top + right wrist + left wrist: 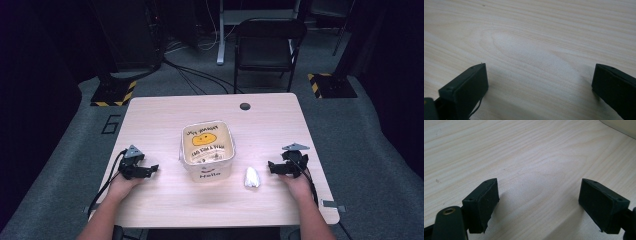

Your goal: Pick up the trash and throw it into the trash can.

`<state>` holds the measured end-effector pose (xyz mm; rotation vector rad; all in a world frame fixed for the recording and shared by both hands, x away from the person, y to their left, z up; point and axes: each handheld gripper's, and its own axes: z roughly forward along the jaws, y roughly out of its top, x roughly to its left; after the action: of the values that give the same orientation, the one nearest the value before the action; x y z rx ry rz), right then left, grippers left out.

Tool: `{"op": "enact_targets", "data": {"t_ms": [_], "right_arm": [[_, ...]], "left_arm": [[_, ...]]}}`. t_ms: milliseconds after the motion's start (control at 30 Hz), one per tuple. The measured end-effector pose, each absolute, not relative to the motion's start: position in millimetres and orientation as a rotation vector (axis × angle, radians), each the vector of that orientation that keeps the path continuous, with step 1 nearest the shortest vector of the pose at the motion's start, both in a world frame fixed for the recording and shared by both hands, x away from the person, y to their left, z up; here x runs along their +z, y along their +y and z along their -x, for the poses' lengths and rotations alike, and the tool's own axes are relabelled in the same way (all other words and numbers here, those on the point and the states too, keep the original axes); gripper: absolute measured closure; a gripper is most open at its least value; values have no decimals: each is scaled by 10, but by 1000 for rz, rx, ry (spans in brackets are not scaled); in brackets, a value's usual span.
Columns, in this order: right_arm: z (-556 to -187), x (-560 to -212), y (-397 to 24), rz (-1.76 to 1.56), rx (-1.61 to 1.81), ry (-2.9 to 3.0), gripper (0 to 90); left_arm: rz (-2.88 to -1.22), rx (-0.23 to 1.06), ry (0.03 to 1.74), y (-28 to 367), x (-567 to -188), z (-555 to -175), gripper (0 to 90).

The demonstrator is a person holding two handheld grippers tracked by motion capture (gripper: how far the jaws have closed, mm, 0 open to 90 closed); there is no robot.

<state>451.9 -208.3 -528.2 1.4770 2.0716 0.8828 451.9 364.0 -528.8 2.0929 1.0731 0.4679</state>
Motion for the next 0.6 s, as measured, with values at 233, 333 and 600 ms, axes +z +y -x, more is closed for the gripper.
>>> {"op": "enact_targets", "data": {"t_ms": [233,333,600], "right_arm": [[-4447,-5242,-2056,-1415,930,2090,256],[-4452,-5223,-2043,-1421,921,2093,327],[-4440,-5196,-2024,-1428,918,2110,386]], "left_arm": [[-2092,468,1075,3639,-5288,-4518,165],[-2090,471,1073,3637,-5291,-4513,165],[-2088,473,1075,3635,-5291,-4511,166]]}}
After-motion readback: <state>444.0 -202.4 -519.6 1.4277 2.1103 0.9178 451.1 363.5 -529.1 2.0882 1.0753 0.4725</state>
